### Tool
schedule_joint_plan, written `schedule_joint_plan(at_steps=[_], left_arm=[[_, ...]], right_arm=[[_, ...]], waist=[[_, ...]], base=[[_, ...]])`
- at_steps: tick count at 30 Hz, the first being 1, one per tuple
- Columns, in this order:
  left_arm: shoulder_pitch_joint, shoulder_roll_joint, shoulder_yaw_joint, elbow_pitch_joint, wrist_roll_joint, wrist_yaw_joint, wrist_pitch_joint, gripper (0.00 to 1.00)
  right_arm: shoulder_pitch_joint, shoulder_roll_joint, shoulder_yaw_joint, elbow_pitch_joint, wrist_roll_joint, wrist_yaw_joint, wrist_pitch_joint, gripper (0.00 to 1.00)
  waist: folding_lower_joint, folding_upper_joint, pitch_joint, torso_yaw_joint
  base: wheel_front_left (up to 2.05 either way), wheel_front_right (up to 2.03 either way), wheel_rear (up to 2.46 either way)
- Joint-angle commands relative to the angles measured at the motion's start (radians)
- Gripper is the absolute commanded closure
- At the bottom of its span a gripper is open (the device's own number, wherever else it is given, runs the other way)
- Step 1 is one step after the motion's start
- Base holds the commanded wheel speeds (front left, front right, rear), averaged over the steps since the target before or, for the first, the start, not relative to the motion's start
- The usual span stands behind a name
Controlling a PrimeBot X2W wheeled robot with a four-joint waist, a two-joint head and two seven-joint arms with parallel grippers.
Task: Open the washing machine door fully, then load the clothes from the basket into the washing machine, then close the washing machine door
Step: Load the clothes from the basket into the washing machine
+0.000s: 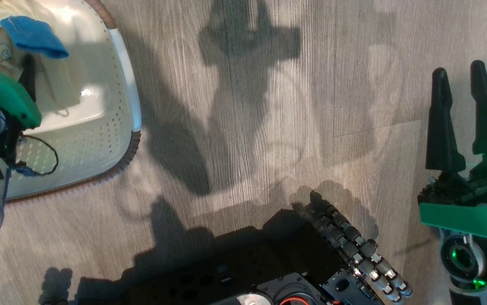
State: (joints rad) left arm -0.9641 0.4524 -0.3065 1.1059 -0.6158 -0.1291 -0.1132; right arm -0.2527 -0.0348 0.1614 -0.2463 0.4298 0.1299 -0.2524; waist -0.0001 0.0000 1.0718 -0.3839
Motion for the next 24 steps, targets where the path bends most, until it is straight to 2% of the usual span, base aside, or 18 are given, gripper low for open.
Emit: schedule_joint_plan(at_steps=[1,2,3,4,5,17,24], left_arm=[[0.023,0.030,0.008,0.008,0.004,0.004,0.011,0.00],[0.020,0.025,0.005,0.017,0.004,0.004,0.018,0.10],[0.017,0.021,0.003,0.024,0.003,0.004,0.020,0.40],[0.014,0.021,-0.005,0.030,0.011,0.008,0.019,0.77],[0.013,0.021,-0.019,0.036,0.024,0.009,0.021,1.00],[0.009,0.021,-0.056,0.085,0.051,0.015,-0.047,1.00],[0.052,-0.021,-0.070,0.080,0.054,0.014,-0.116,1.00]], right_arm=[[0.049,-0.015,0.015,-0.031,0.006,0.001,-0.009,0.00],[0.052,-0.015,0.016,-0.033,0.005,0.001,-0.009,0.00],[0.054,-0.015,0.017,-0.034,0.004,0.001,-0.009,0.00],[0.055,-0.015,0.019,-0.036,0.004,0.001,-0.009,0.00],[0.056,-0.015,0.020,-0.037,0.004,0.001,-0.009,0.00],[0.028,-0.015,0.013,-0.017,-0.003,0.001,-0.009,0.00],[0.024,-0.015,-0.009,0.025,-0.042,0.001,-0.009,0.00]], waist=[[0.0001,0.0000,0.000,0.001],[0.0001,0.0000,0.001,0.001],[0.0001,0.0000,0.001,0.001],[0.0001,0.0000,0.000,0.001],[0.0001,0.0000,0.000,0.000],[0.0001,0.0000,-0.023,0.004],[0.0001,0.0000,-0.098,0.063]], base=[[0.00,0.00,0.00],[0.00,0.00,0.00],[0.00,0.00,0.00],[0.00,0.00,0.00],[0.00,0.00,0.00],[0.00,0.00,0.00],[0.00,0.00,0.00]])
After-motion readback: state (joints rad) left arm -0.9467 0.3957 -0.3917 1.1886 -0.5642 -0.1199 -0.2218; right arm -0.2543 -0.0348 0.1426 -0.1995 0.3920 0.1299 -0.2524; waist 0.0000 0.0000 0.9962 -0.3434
